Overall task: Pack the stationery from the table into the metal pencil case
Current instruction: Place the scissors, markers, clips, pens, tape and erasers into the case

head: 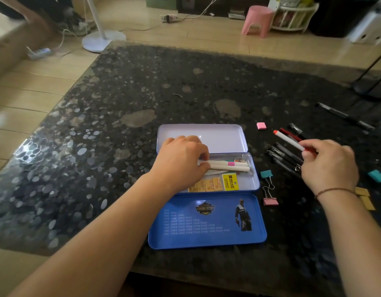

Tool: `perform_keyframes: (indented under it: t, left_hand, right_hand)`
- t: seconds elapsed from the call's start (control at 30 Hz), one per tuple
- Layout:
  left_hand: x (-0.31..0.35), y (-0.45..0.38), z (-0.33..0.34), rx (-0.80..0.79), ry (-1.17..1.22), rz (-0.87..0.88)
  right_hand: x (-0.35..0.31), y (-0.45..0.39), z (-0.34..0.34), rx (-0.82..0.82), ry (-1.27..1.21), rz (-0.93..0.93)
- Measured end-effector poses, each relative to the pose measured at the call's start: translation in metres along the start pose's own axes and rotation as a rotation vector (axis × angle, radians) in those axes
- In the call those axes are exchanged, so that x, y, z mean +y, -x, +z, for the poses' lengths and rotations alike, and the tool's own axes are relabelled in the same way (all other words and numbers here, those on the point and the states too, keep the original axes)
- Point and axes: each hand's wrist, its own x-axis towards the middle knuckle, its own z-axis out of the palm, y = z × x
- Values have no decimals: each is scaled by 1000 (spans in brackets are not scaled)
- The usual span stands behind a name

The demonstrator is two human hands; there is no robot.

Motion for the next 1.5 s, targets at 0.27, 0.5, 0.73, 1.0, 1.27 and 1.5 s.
perform_keyframes:
  t: [0.27, 0.5, 0.73, 1.0, 1.27, 1.5]
  left_hand:
    - [5, -1, 1, 66, -95, -51]
    - [23, -5, 7, 67, -6, 60]
    - [28, -10, 13, 118, -36, -11]
    - [25, -6, 15, 64, -16, -82]
    - [27, -10, 16, 86, 102, 26]
    - [32, -9, 21, 174, 14, -30]
  right_hand:
    - [-9, 4, -1, 32, -35, -31]
    - [-11, 7, -1, 47, -81, -65]
    - [-11, 7, 0, 53, -96, -83]
    - [-13, 8, -1, 54, -117, -129]
    - [-18, 11, 0, 58, -156, -216]
    - [-20, 12, 3, 55, -166, -232]
